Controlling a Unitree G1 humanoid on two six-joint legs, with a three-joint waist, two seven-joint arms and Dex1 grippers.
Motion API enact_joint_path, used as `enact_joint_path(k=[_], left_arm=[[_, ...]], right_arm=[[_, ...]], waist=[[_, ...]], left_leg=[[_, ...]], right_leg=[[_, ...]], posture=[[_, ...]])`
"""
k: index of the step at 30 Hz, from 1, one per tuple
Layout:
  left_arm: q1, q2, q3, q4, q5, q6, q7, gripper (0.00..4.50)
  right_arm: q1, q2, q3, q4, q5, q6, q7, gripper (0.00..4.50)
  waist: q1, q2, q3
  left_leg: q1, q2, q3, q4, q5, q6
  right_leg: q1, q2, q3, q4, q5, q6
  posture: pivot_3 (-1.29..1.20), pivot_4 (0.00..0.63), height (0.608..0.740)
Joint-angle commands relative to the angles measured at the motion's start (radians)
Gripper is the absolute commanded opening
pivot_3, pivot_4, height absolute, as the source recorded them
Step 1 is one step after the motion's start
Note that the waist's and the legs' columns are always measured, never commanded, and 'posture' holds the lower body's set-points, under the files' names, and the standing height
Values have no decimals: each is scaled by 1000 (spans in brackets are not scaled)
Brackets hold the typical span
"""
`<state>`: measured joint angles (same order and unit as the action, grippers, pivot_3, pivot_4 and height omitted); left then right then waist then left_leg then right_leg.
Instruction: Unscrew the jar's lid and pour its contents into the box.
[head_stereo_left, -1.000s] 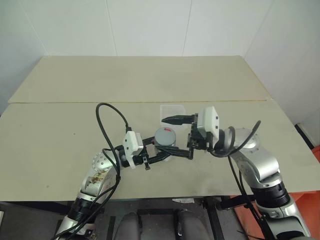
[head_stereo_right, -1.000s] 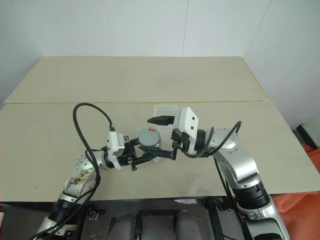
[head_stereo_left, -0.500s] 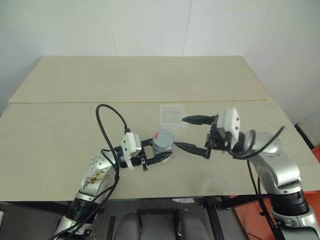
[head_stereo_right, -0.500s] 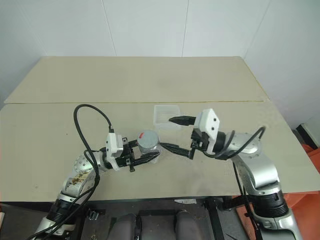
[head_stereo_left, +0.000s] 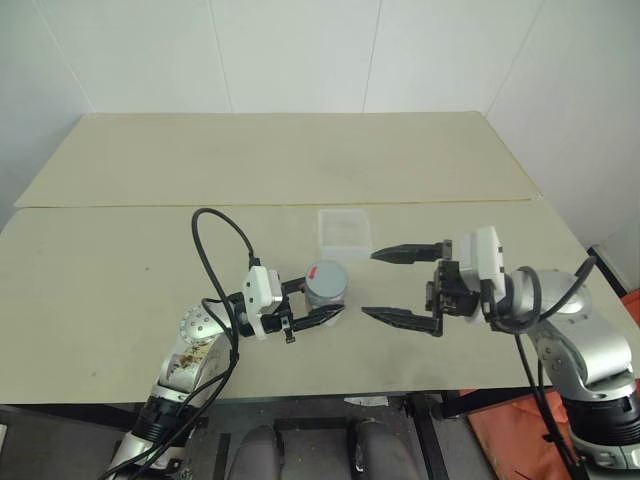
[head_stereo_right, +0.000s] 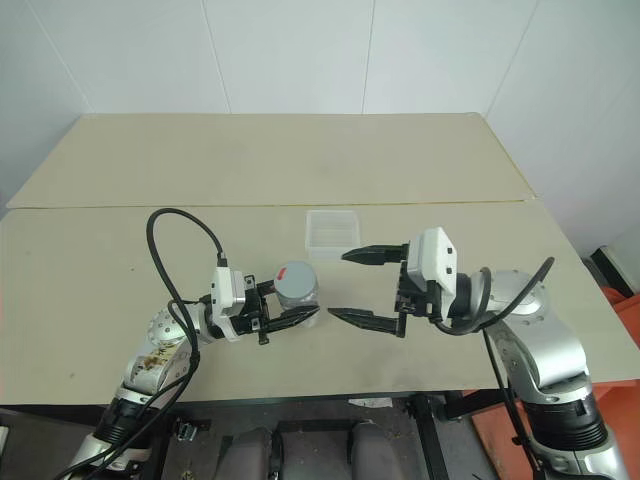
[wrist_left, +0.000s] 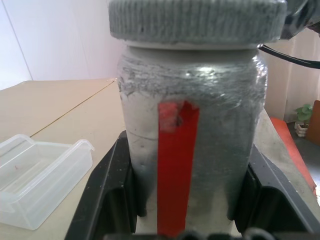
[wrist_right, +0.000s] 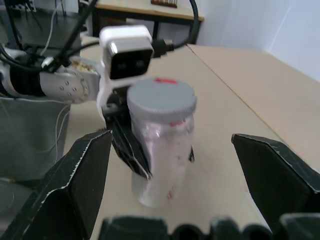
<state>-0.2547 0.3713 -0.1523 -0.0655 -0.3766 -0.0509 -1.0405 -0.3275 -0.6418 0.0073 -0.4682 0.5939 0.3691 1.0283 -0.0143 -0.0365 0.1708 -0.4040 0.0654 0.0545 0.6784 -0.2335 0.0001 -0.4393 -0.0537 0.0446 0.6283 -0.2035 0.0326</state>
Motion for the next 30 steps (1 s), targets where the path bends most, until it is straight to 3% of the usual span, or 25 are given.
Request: enact_joint_path(k=[1, 8, 12, 30], left_arm=[[-3, -4, 8, -13, -1, -28, -1, 1975], [0, -2, 4, -18, 3, -31, 4, 1975], [4, -3, 4, -24, 1, -28, 4, 1975], [0, 6, 7, -13, -5, -31, -4, 1975]], right_arm=[[-62, 86, 72, -35, -18, 8, -83, 4445], [-130, 211, 166, 7, -92, -12, -167, 4445], [-137, 229, 184, 42, -142, -41, -172, 4445], [-72, 142, 100, 43, -118, -57, -126, 4445]], waist=[[-3, 0, 0], [3, 0, 0], [5, 0, 0], [2, 0, 0]], left_leg=[[0, 0, 0, 0, 0, 0], [-1, 0, 0, 0, 0, 0], [-1, 0, 0, 0, 0, 0], [0, 0, 0, 0, 0, 0]], right_leg=[[0, 0, 0, 0, 0, 0], [0, 0, 0, 0, 2, -3], [0, 0, 0, -1, 2, -3], [0, 0, 0, 0, 2, -3]], posture=[[0, 150, 740], [0, 150, 740], [0, 150, 740], [0, 150, 740]])
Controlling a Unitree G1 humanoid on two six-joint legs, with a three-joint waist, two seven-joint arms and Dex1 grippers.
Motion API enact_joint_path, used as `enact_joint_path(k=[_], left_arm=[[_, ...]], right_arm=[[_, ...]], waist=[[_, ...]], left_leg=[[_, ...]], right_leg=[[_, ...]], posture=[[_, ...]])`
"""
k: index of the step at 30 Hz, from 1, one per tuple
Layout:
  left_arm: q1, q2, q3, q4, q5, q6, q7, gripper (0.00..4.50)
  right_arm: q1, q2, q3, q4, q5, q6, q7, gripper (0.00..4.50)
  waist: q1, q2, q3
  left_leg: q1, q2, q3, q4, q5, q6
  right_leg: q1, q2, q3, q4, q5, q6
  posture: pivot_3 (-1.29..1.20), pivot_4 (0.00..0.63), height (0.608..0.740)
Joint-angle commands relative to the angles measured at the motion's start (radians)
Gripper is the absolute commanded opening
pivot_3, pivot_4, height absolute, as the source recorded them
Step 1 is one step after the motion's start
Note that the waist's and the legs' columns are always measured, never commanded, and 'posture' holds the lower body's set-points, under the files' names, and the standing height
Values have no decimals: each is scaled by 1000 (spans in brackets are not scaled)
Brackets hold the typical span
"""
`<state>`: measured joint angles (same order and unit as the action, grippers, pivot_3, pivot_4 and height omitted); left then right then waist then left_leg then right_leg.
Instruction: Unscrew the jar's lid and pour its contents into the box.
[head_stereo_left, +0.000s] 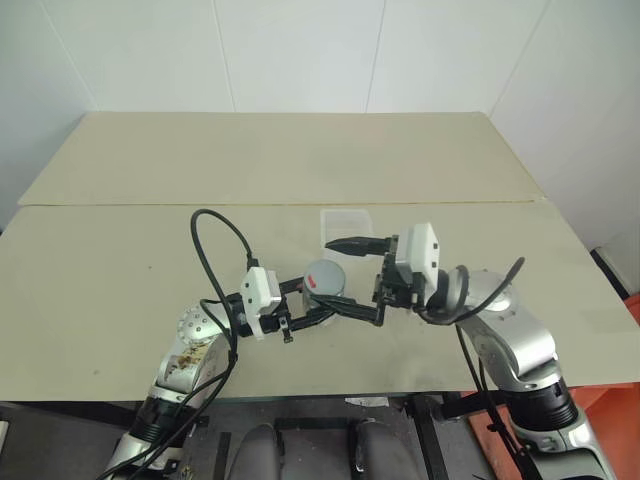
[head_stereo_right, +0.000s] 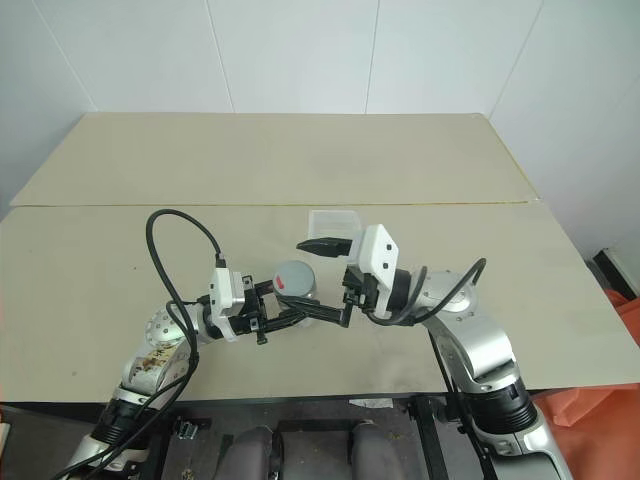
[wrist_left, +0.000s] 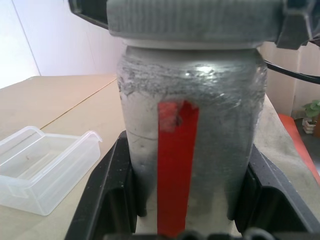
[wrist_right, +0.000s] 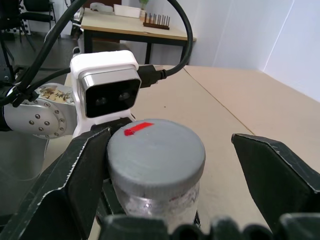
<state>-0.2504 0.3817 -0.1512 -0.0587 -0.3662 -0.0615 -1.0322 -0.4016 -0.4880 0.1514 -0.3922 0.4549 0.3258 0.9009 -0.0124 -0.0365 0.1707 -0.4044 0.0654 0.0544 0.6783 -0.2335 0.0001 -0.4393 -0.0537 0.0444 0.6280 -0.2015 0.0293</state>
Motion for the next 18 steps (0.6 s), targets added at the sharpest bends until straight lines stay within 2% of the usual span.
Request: enact_joint_path(k=[1, 7, 18], left_arm=[[-5, -5, 5, -19, -15, -20, -13, 1975], [-8, -8, 5, -22, -14, -19, -14, 1975], [-9, -11, 7, -30, -10, -13, -2, 1975]], right_arm=[[2, -12, -44, -39, 31, -12, 9, 4445], [11, -22, -34, -65, 71, -4, 44, 4445], [-5, 4, -10, -13, 18, -3, 20, 4445]], waist=[[-1, 0, 0], [-1, 0, 0], [-1, 0, 0]], left_leg=[[0, 0, 0, 0, 0, 0], [0, 0, 0, 0, 0, 0], [0, 0, 0, 0, 0, 0]], right_leg=[[0, 0, 0, 0, 0, 0], [0, 0, 0, 0, 0, 0], [0, 0, 0, 0, 0, 1]], posture=[[0, 150, 740], [0, 150, 740], [0, 150, 740]])
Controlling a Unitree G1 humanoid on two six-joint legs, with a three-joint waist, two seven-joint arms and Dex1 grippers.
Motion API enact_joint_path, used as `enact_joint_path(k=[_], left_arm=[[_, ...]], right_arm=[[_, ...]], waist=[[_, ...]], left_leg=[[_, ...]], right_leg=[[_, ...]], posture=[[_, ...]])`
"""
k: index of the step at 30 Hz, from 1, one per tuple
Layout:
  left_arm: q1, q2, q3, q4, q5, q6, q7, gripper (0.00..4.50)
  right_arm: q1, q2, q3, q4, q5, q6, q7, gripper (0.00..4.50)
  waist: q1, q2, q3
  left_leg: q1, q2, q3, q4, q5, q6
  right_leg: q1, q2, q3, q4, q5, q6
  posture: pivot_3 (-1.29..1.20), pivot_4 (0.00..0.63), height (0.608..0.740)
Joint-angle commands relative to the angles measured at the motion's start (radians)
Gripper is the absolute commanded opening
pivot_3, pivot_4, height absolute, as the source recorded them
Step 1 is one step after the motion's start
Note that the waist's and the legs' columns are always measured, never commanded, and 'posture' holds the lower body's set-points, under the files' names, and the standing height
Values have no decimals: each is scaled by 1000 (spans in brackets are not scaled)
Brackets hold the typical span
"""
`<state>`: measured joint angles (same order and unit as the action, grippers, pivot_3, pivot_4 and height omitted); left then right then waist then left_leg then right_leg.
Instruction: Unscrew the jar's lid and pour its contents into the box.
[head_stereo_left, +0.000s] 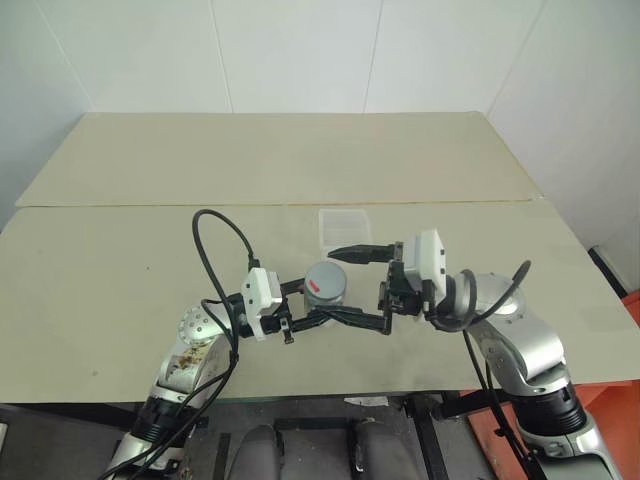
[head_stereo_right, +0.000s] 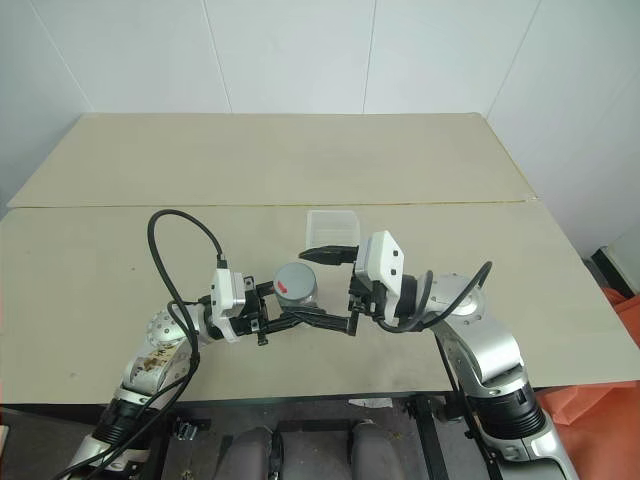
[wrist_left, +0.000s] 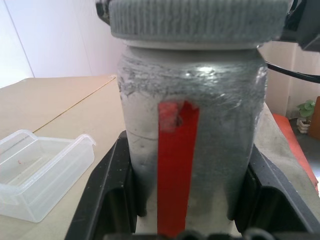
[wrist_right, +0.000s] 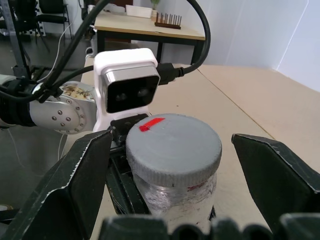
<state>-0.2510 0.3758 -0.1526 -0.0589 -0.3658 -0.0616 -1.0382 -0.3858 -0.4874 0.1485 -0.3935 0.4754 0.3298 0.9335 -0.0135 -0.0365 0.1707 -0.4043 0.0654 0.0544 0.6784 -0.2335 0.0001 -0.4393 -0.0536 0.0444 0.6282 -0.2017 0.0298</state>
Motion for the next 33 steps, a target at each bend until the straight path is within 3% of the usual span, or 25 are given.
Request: enact_joint_path(k=[1, 4, 7, 20, 33], left_arm=[[-7, -5, 8, -31, -10, -13, 4, 1975], [-5, -3, 9, -32, -10, -12, 4, 1975], [-3, 0, 9, -30, -11, -12, 3, 1975], [2, 2, 3, -14, -2, -26, -7, 1975], [10, 2, -4, -8, 14, -49, -8, 1975]], right_arm=[[-21, 4, -7, -11, -1, -6, -8, 4445], [-21, 8, -4, -10, 6, -11, 0, 3892], [-20, 10, -4, -16, 4, -12, -1, 2901], [-15, 4, -21, -35, 32, 6, 1, 2901], [-23, 47, -135, -57, 263, 179, -103, 2901]], waist=[[0, 0, 0], [0, 0, 0], [1, 0, 0], [0, 0, 0], [0, 0, 0]], left_leg=[[0, 0, 0, 0, 0, 0], [0, 0, 0, 0, 0, 0], [0, 0, 0, 0, 0, 0], [0, 0, 0, 0, 0, 0], [0, 0, 0, 0, 0, 0]], right_leg=[[0, 0, 0, 0, 0, 0], [0, 0, 0, 0, 0, 0], [0, 0, 0, 0, 0, 0], [0, 0, 0, 0, 0, 0], [0, 0, 0, 0, 0, 0]], posture=[[0, 150, 740], [0, 150, 740], [0, 150, 740], [0, 150, 740], [0, 150, 740]])
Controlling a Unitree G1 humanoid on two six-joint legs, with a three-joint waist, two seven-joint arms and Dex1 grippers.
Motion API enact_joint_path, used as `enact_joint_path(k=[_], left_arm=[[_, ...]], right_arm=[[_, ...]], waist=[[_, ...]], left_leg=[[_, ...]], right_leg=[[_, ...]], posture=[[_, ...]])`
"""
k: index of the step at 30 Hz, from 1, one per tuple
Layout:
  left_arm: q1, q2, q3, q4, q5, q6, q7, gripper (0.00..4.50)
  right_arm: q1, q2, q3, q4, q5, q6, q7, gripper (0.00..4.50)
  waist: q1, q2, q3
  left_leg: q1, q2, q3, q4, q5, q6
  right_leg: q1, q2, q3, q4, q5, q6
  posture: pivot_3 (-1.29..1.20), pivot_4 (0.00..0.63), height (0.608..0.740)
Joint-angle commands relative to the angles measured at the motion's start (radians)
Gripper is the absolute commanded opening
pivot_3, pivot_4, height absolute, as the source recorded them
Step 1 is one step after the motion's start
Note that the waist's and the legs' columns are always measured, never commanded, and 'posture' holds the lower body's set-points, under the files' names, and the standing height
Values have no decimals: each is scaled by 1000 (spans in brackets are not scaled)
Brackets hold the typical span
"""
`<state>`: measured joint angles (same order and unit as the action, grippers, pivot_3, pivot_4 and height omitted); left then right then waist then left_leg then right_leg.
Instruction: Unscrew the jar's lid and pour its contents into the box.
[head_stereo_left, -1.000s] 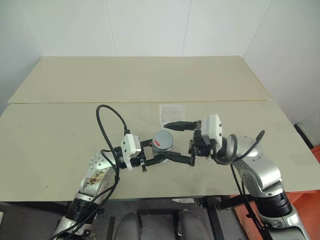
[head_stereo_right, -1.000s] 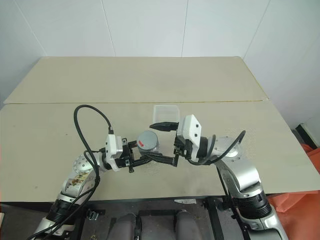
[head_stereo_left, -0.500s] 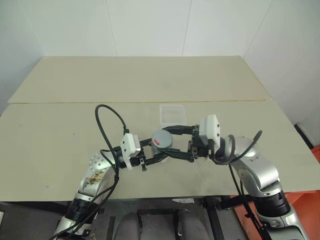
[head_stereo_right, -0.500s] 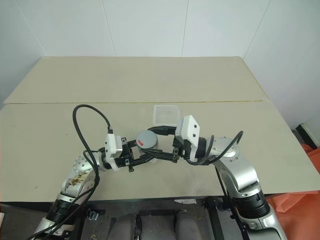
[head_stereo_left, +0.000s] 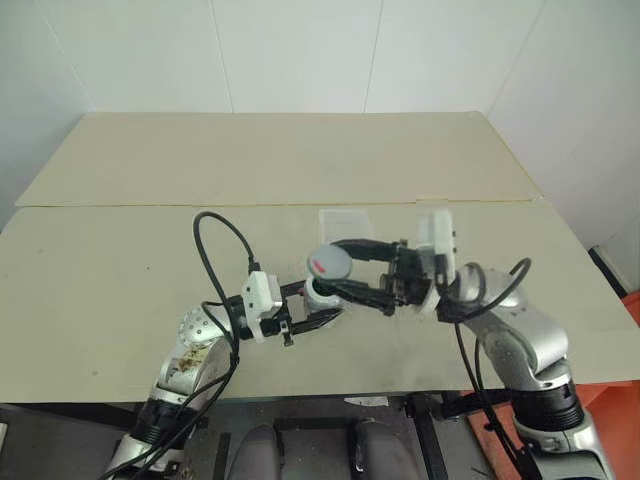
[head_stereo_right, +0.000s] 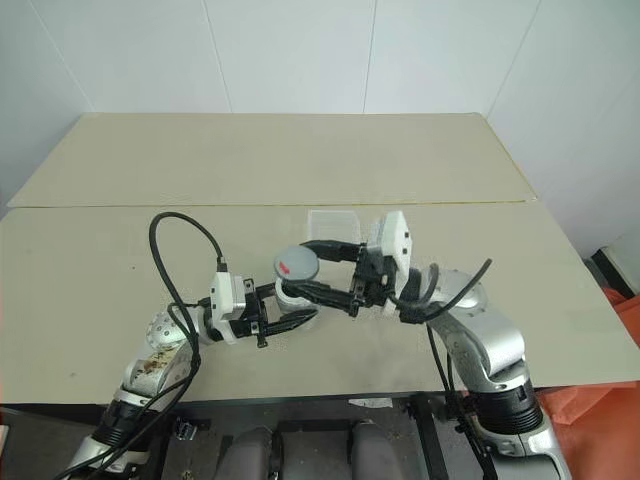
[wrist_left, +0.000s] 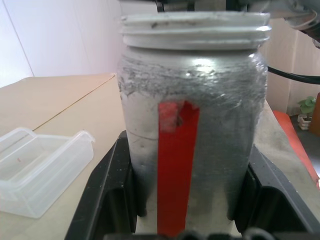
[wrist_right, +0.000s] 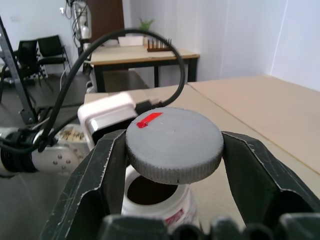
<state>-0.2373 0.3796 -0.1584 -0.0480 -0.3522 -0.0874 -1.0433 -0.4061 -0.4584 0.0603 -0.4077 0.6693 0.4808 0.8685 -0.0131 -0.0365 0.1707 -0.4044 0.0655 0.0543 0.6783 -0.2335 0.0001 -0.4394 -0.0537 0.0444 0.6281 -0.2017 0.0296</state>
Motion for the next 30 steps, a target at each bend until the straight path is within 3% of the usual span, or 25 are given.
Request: enact_joint_path(k=[1, 4, 12, 15, 23, 28, 30], left_arm=[[-2, -1, 3, -23, -2, -21, -1, 1975], [2, 3, 7, -32, -3, -19, 3, 1975], [27, 33, 48, -75, -21, 1, 31, 1975], [23, 37, 68, -70, -41, 14, 35, 1975], [-1, 41, 90, -50, -47, 7, 30, 1975], [1, 51, 101, -48, -43, 7, 37, 1975], [-1, 53, 106, -44, -45, 6, 37, 1975]], right_arm=[[1, 24, -59, -44, 72, 29, -58, 2901], [23, -2, -99, -35, 32, 26, -111, 2901], [280, -260, -196, 1, -200, -25, -116, 2901], [352, -335, -168, 37, -316, -52, -117, 2901], [354, -352, -119, 118, -379, 24, -124, 2901], [353, -365, -131, 111, -353, 53, -68, 4391], [344, -365, -146, 102, -350, 55, -63, 4480]], waist=[[0, 0, 0], [0, 0, 0], [11, 0, 0], [4, 0, 0], [-2, 0, 0], [-1, 0, 0], [-1, 0, 0]], left_leg=[[0, 0, 0, 0, 0, 0], [0, 0, 0, 0, 0, 0], [-2, -2, 1, -1, 0, 0], [0, -2, 1, -1, 0, 0], [1, -1, 1, 0, 1, 2], [0, -2, 1, 0, 1, 2], [0, -2, 1, 0, 1, 2]], right_leg=[[0, 0, 0, 0, 0, 0], [0, 0, 0, 0, 0, 0], [0, -2, 0, -2, 0, 0], [0, -2, 1, -1, -1, 2], [1, -1, 2, -1, -3, 0], [1, -1, 2, -1, -2, 3], [1, -1, 2, -2, -1, 5]], posture=[[0, 150, 740], [0, 150, 740], [0, 150, 740], [0, 150, 740], [0, 150, 740], [0, 150, 740], [0, 150, 740]])
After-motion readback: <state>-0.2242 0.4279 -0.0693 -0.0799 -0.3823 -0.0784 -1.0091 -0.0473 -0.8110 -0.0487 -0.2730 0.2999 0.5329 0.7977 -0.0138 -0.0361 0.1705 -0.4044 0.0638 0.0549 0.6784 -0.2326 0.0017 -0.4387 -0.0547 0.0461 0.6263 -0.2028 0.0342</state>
